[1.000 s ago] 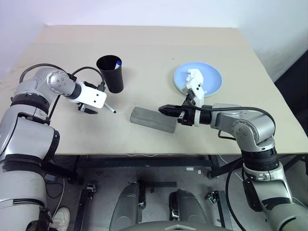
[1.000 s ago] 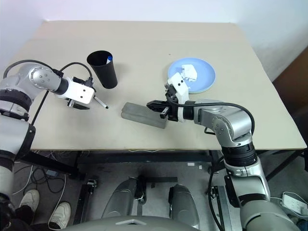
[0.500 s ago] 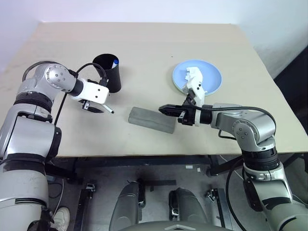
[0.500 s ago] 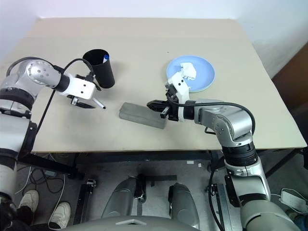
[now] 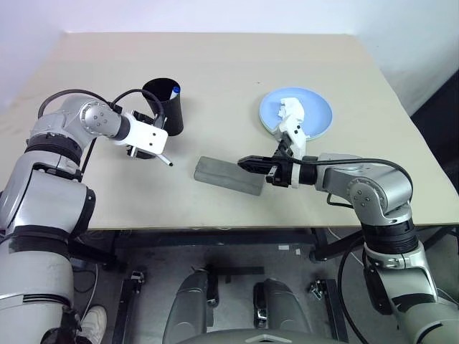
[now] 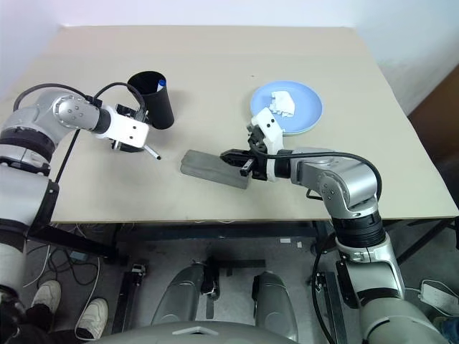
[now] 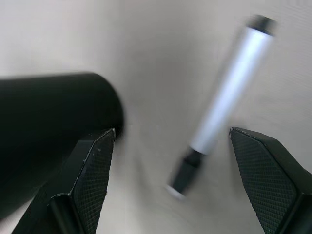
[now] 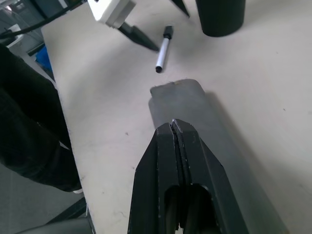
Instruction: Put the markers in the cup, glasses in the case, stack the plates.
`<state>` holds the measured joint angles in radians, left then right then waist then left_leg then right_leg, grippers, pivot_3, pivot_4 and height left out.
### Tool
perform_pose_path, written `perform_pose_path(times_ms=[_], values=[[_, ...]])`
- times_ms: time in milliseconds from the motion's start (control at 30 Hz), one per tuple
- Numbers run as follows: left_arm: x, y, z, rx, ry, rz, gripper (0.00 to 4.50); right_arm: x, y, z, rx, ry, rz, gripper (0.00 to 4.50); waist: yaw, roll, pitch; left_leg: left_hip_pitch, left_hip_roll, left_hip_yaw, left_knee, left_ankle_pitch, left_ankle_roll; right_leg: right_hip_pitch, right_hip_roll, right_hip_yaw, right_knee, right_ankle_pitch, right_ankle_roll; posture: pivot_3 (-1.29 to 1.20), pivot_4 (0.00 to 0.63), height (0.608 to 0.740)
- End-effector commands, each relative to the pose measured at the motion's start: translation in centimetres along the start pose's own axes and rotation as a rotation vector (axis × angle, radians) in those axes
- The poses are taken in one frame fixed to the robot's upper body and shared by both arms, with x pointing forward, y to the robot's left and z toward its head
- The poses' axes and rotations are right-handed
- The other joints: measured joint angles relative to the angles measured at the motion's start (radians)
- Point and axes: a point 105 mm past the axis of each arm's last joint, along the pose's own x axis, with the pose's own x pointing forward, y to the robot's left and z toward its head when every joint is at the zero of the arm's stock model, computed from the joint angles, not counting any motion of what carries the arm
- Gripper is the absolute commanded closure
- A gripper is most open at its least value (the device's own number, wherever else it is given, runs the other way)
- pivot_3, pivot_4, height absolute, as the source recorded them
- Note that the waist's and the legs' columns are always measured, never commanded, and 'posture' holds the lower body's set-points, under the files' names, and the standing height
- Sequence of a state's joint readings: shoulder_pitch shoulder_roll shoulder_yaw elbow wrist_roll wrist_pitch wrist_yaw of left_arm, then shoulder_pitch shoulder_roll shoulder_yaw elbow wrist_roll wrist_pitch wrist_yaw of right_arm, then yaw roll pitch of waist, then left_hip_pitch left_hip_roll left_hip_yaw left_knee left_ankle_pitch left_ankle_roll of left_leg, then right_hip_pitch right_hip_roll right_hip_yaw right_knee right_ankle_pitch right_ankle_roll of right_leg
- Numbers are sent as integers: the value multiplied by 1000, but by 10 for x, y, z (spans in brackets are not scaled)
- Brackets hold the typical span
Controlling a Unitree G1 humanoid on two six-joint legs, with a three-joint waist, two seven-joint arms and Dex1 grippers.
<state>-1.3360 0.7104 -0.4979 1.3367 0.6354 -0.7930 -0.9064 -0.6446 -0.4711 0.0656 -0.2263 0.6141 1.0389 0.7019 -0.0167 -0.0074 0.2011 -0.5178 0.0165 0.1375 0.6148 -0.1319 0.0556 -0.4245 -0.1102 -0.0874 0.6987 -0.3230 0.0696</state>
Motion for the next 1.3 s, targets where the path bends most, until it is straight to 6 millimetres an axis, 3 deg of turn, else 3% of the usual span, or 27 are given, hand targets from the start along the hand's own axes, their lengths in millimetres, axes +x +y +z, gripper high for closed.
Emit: perform_pose_path(times_ms=[33,367,667,1067,1133,1167,1200,1233,1300], values=[[-7,10,-4,12,30,48,565,-6,0,11,-28,-27,1,4500,-4,0,0,-1,0,1,1,2,-1,0,0,0,-1,2,3,0,150,707],[1,0,-4,-61,28,-18,565,-5,-2,13,-23,-20,4,4500,-1,0,0,-1,0,3,5,0,8,1,-1,-2,0,4,8,0,150,707],[8,14,9,-61,-11,51,565,-5,-7,15,-22,-23,-19,4500,7,0,0,-1,-1,5,5,-1,9,1,-3,-2,0,5,6,0,150,707],[16,7,12,-139,-11,-28,565,-5,-11,15,26,-27,-26,4500,9,-4,-4,-1,-1,37,-13,3,1,-11,-14,5,1,8,1,0,150,707],[17,7,12,-147,-9,-34,565,-5,-12,15,29,-27,-29,4500,4,-4,-5,-2,-1,55,-20,9,-8,-21,-26,7,2,9,-1,0,150,707],[17,7,12,-147,-5,-36,738,-5,-12,15,30,-28,-29,4500,-5,4,-7,-12,0,47,6,6,-29,-25,-37,4,4,9,-1,0,150,707],[17,7,12,-147,-2,-36,939,-5,-12,15,31,-28,-30,4500,-13,15,-7,-27,-1,10,46,-15,-65,-25,-38,-5,7,8,0,0,150,707],[17,7,12,-148,-1,-36,1187,-5,-12,15,32,-29,-31,4500,-16,16,-7,-32,-1,-6,53,-27,-58,-14,-40,-24,5,9,-1,0,150,707],[17,8,12,-146,2,-35,1444,-4,-12,14,33,-29,-33,4500,-18,15,-7,-28,-2,-5,49,-30,-29,-6,-36,-32,-7,19,-3,0,150,707]])
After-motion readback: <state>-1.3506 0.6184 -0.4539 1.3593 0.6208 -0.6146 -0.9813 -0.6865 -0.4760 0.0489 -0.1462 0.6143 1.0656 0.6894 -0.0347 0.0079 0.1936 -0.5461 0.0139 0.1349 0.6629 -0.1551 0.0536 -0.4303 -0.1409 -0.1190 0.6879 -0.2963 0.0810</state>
